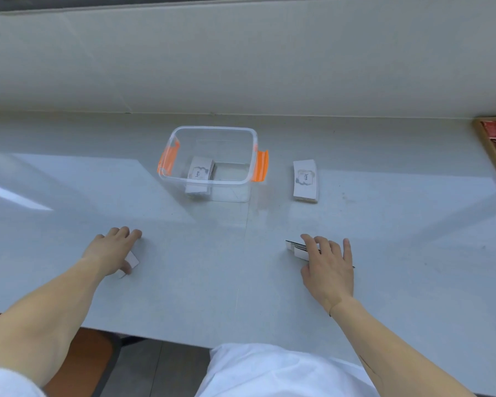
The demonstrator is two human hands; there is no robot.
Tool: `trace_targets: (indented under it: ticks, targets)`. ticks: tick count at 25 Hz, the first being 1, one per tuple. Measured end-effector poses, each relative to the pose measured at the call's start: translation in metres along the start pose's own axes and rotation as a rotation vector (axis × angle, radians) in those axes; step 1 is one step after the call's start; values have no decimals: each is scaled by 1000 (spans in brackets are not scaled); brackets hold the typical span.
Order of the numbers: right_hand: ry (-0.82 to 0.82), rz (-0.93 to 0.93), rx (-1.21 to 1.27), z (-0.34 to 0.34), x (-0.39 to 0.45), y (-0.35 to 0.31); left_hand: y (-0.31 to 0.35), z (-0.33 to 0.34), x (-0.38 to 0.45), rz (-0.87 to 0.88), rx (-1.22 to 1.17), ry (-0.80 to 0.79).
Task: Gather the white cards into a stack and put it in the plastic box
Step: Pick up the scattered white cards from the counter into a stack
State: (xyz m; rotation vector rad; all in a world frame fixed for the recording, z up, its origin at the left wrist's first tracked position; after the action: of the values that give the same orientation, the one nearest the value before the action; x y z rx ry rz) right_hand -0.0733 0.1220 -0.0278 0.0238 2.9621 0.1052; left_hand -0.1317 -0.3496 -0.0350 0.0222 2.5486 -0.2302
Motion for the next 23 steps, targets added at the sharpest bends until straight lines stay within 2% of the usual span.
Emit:
trace_targets:
  ticks: [7,12,15,21,23]
  targets:
    - [19,0,10,2,3,0,-1,8,-8,-53,112,-66]
    - [13,-12,5,3,3,1,31,-12,-3,-80,-53,-153]
    - [5,-18,14,2,2,2,90,-40,8,74,-256,-70]
    - [28,-46,31,0,-6,-1,265,-91,5,523,-626,88]
    - [54,-42,42,-2,-8,-2,309,-111,-2,601,-736,163]
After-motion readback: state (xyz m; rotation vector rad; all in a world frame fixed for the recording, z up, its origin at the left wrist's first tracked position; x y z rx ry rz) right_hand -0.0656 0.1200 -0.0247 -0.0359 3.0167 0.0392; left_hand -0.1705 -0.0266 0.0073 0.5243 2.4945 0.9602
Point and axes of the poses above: each hand's wrist, its own x-axis towards the middle knuckle, its own z-axis out of the palm, y = z × x, the point moved 8 cm from there along x, towards the middle knuckle, and after that the axes turned 13 degrees about -x, right-handed, at the moved point
